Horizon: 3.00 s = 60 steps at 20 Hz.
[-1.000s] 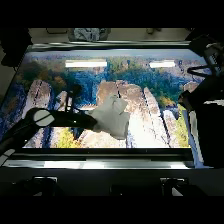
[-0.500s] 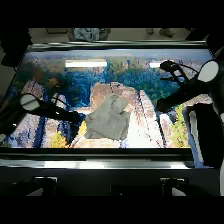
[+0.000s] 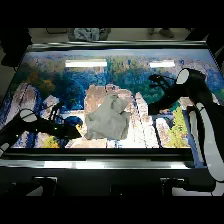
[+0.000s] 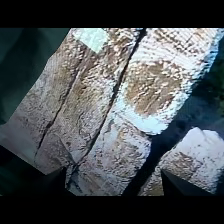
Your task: Fold the shirts.
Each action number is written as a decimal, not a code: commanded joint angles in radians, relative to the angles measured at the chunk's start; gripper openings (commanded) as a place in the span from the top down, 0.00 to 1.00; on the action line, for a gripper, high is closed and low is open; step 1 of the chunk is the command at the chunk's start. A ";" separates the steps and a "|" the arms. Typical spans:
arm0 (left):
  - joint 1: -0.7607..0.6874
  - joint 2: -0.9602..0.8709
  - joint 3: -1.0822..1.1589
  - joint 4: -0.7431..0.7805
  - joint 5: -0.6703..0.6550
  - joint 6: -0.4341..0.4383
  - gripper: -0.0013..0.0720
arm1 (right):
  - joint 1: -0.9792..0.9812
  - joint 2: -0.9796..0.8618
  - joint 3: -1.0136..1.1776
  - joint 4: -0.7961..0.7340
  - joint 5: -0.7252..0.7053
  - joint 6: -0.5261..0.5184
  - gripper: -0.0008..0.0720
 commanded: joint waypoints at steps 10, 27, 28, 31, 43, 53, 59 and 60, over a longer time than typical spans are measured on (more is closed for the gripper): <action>-0.088 -0.011 -0.132 -0.242 0.290 0.069 0.18 | -0.001 -0.078 0.000 0.076 -0.003 -0.021 0.02; -0.199 -0.095 -0.133 -0.245 0.442 -0.057 0.94 | 0.000 -0.192 -0.119 0.443 -0.155 -0.071 0.02; -0.199 -0.091 -0.133 -0.245 0.442 -0.055 0.94 | -0.001 -0.208 -0.119 0.465 -0.171 -0.058 0.02; -0.199 -0.077 -0.133 -0.245 0.443 -0.039 0.95 | 0.012 -0.249 -0.119 0.489 -0.234 0.024 0.07; -0.162 -0.017 -0.076 -0.174 0.370 -0.002 0.95 | 0.111 -0.235 -0.084 0.433 -0.325 -0.010 0.93; 0.009 0.306 0.814 0.022 0.386 -0.104 0.95 | 0.111 0.554 0.223 0.123 -0.517 -0.059 0.93; 0.007 0.365 0.988 0.017 0.382 -0.135 0.95 | 0.111 0.804 0.229 0.093 -0.579 0.104 0.93; 0.007 0.367 0.988 0.017 0.378 -0.135 0.95 | 0.111 0.813 0.229 0.093 -0.559 0.110 0.93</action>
